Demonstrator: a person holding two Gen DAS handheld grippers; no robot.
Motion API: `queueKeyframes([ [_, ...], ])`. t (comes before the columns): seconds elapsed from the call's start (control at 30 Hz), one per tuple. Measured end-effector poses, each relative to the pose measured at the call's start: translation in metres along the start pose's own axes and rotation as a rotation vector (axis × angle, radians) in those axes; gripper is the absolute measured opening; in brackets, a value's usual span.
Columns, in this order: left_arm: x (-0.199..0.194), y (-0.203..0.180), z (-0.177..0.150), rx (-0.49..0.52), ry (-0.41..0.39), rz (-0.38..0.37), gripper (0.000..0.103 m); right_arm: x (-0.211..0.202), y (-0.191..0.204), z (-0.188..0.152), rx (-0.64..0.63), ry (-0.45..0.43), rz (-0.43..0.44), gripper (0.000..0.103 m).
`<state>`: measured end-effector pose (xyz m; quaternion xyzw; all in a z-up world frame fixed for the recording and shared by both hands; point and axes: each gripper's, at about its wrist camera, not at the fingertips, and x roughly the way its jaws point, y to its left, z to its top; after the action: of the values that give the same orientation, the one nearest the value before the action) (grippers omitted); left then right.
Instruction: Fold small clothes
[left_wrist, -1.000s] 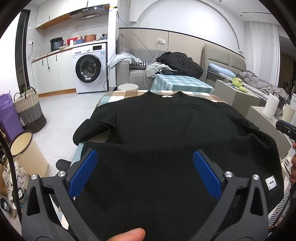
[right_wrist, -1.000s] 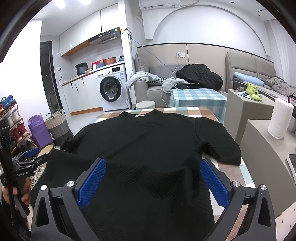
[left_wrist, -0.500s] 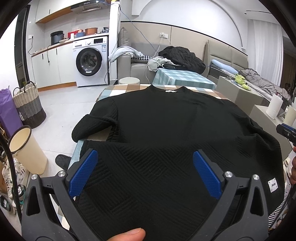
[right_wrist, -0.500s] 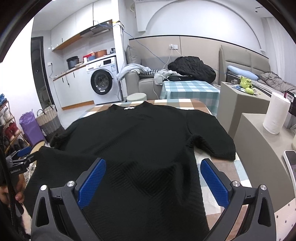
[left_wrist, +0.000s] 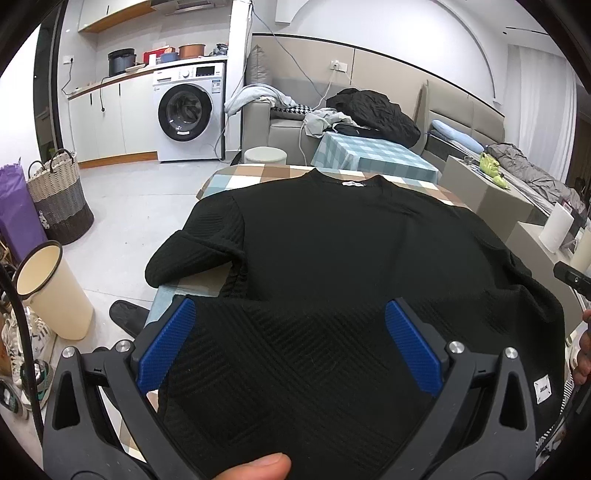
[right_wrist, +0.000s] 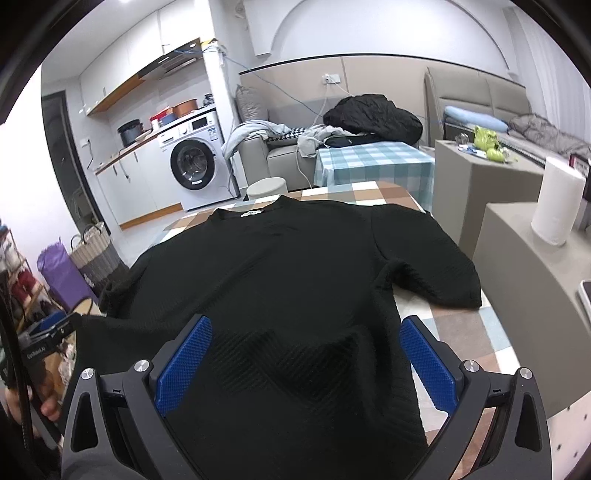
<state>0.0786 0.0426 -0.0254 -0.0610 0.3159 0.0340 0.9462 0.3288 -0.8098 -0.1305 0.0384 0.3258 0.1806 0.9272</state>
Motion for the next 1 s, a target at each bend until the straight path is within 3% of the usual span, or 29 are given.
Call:
queueKeyframes([
  [0.6,0.015,0.006,0.023,0.008,0.004,-0.002,0.102,0.021,-0.023,0.021,0.133,0.052,-0.029,0.103],
  [0.67,0.019,0.008,0.024,0.000,0.004,-0.004,0.096,0.025,-0.033,0.025,0.175,0.066,-0.020,0.103],
  [0.77,0.027,0.010,0.025,-0.004,0.019,-0.006,0.088,0.032,-0.049,0.028,0.240,0.081,-0.011,0.095],
  [1.0,0.047,0.018,0.029,-0.012,0.034,0.010,0.087,0.043,-0.109,0.026,0.454,0.102,-0.042,0.084],
])
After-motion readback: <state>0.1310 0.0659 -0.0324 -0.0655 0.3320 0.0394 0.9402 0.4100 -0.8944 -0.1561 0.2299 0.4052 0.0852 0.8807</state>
